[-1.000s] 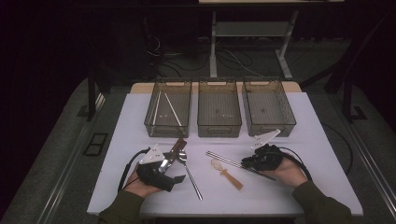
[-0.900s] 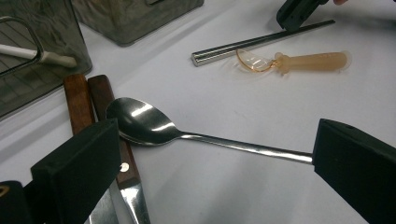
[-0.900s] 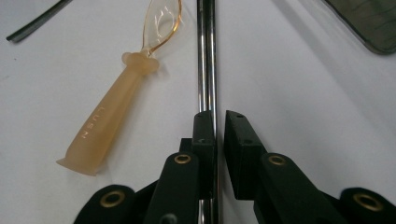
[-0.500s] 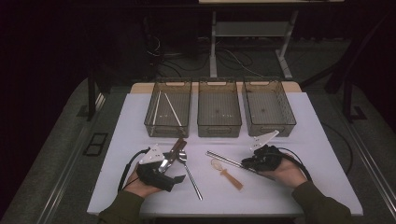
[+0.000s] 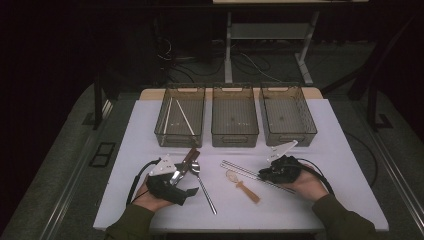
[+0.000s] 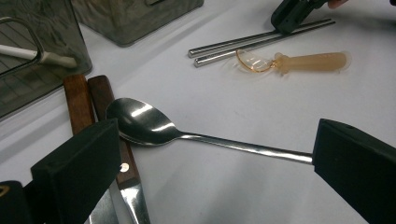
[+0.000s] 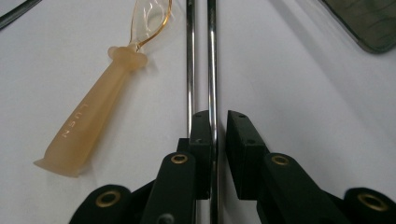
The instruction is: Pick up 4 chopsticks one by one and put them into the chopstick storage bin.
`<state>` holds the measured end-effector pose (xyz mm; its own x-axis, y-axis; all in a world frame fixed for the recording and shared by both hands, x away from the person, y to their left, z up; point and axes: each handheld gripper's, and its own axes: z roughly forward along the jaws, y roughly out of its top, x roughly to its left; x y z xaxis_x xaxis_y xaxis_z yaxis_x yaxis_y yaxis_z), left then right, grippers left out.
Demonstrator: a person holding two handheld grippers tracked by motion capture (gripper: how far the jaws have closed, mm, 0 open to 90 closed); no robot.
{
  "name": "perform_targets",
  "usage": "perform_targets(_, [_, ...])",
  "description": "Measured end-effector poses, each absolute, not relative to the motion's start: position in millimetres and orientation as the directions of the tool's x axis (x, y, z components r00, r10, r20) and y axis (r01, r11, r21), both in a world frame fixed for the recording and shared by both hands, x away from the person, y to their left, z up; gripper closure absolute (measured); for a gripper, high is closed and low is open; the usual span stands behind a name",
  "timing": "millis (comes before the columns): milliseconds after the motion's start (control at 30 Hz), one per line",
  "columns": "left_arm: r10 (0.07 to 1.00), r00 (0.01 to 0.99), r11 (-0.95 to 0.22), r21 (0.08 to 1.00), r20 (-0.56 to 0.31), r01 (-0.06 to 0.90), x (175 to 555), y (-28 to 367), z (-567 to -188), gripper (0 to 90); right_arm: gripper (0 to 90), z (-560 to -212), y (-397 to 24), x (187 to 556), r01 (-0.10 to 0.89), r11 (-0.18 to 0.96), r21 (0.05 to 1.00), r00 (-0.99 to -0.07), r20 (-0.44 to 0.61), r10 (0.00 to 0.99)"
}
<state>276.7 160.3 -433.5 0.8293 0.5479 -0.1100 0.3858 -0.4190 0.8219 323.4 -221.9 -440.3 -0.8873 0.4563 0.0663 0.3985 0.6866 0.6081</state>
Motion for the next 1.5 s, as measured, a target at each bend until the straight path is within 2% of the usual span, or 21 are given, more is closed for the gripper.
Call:
perform_targets(733, [0.542, 0.833, -0.422, 0.823, -0.107, 0.381, 277.0, 159.8, -433.4, 0.5, 84.5, -444.0, -214.7, 324.5, 0.369, 0.683, 0.631, -0.891, 0.030, 0.453])
perform_targets(1233, [0.543, 0.833, -0.417, 0.826, -0.110, 0.380, 276.9, 160.4, -432.9, 0.7, 85.7, -443.0, -218.0, 326.6, 0.406, 0.657, 0.635, -0.878, 0.071, 0.474])
perform_targets(1500, [0.543, 0.833, -0.417, 0.826, -0.109, 0.380, 276.8, 160.4, -432.8, 0.7, 85.7, -431.1, -227.5, 327.2, 0.400, 0.623, 0.673, -0.874, 0.074, 0.480])
